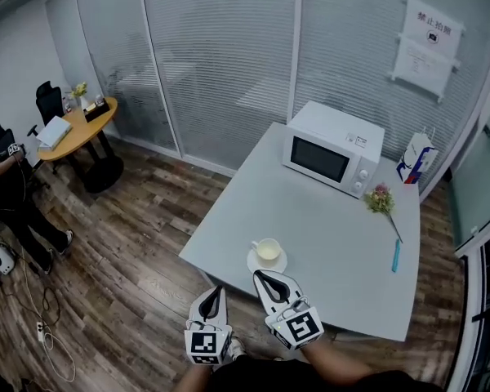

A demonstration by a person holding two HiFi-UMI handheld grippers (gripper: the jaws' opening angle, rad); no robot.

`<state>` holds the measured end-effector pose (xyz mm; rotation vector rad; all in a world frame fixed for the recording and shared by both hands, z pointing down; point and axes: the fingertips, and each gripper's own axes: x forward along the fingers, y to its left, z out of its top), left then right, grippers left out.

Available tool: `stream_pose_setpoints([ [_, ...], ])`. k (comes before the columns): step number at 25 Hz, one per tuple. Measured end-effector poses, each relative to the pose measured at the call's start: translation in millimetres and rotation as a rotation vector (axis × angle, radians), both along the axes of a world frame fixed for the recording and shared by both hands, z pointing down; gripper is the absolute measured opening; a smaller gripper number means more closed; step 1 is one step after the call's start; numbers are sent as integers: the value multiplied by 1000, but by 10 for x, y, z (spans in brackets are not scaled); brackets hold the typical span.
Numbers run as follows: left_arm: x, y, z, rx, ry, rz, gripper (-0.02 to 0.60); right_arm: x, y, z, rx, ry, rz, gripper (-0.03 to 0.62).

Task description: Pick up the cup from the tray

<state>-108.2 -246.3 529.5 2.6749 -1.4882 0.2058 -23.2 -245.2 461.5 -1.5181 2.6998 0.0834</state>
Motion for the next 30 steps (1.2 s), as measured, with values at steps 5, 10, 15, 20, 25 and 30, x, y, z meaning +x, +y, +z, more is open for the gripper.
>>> stream_pose_setpoints([
  [5, 79, -294, 39, -1, 23, 111, 5, 42, -201, 46, -5, 18, 96, 6],
  [10, 249, -450, 90, 6, 47, 234, 5, 206, -296, 161, -33, 16, 198, 5],
  [15, 508, -590, 269, -33, 34, 302, 5, 455, -388, 307, -74, 18, 266, 5],
  [20, 806, -746, 519, -73, 3, 343, 5, 747, -517, 503, -117, 30, 305, 5],
  [25, 1021, -796, 889, -129, -47, 382, 6, 932, -530, 817, -196, 39, 323, 6],
  [30, 1236, -904, 1275, -195, -95, 381, 202, 1060, -541, 1170, -277, 37, 317, 6],
])
